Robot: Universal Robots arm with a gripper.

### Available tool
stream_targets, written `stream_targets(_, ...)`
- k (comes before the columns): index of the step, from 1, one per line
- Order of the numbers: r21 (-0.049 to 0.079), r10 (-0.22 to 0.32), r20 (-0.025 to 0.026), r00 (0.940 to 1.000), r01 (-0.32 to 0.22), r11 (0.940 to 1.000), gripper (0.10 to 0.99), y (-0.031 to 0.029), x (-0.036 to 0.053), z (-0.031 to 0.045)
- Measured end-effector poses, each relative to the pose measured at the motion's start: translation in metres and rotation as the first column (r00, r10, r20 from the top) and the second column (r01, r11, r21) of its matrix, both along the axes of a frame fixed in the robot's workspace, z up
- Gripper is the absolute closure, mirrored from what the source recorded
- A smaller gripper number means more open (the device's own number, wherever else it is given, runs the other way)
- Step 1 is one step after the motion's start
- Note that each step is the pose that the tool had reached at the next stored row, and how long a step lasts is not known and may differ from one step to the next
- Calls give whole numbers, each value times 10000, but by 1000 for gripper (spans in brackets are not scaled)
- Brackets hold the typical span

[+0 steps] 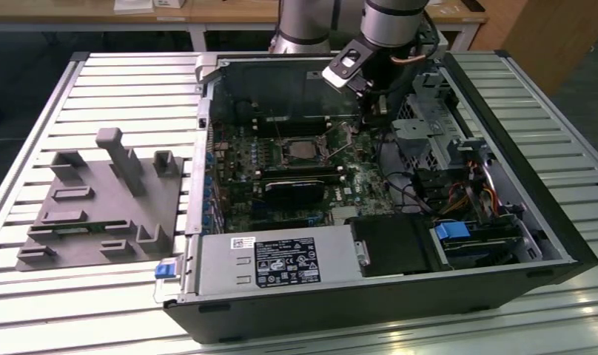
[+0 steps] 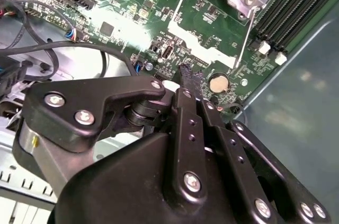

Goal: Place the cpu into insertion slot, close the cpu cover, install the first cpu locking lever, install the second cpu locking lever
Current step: 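Close the cpu cover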

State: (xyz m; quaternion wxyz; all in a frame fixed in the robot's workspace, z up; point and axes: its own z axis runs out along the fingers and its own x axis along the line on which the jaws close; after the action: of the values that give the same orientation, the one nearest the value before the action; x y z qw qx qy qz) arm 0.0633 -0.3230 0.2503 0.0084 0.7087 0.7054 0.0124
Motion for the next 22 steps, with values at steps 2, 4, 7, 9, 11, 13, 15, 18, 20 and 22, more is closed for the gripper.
stream_targets(2, -1, 0, -4, 10000, 0, 10000, 984, 0, 6, -36)
stream_targets(4, 1, 0, -11, 10000, 0, 10000, 984, 0, 9, -73)
stream_targets(7, 0, 0, -25, 10000, 0, 10000, 984, 0, 11, -115)
stream_targets(9, -2, 0, -27, 10000, 0, 10000, 984, 0, 11, -115)
stream_targets(11, -2, 0, -27, 10000, 0, 10000, 984, 0, 11, -116)
stream_targets(13, 0, 0, -39, 10000, 0, 10000, 984, 0, 11, -116)
stream_targets(15, 2, 0, -232, 9997, 0, 10000, 984, 0, 15, -118)
stream_targets(18, 1, 1, -657, 9978, -1, 10000, 984, 0, 21, -121)
stream_targets(20, 0, 0, -804, 9968, 0, 10000, 984, 0, 22, -121)
stream_targets(22, 0, 0, -805, 9968, 0, 10000, 984, 0, 21, -121)
